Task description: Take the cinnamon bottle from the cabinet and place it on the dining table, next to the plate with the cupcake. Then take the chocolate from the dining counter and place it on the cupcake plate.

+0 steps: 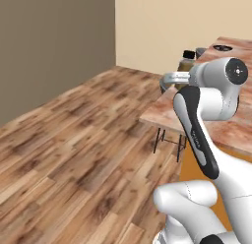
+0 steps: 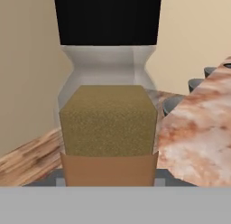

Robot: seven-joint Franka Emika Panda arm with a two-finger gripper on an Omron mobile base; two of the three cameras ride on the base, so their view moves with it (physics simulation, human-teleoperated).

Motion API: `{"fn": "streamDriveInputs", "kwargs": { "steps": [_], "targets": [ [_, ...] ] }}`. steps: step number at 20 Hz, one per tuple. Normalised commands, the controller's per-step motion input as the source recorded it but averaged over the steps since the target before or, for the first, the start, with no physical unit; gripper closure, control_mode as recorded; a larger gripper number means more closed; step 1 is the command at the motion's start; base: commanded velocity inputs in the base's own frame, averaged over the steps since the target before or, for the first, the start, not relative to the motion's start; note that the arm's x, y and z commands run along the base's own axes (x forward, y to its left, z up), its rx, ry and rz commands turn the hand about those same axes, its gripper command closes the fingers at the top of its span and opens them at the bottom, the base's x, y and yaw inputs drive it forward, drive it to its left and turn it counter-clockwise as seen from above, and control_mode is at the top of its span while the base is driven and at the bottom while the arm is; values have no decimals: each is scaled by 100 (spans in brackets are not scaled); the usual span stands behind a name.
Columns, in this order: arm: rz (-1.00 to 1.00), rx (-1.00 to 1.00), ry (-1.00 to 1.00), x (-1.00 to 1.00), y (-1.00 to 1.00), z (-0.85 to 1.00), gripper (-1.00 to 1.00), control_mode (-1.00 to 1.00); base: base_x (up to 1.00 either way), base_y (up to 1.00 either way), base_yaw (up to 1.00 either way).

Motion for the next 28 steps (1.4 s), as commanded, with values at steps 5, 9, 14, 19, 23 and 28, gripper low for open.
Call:
{"fn": "streamDriveInputs", "kwargs": {
  "steps": [5,9,14,19,23,28],
  "targets": [
    [0,0,0,0,0,0,100,100,77,44,-26],
    [0,0,0,0,0,0,100,100,77,41,-29],
    [0,0,0,0,0,0,100,100,76,44,-27],
    [0,0,0,0,0,0,100,100,76,45,-26],
    [0,0,0,0,0,0,100,100,76,45,-27],
    [0,0,0,0,0,0,100,100,76,44,-28]
  ]
}}
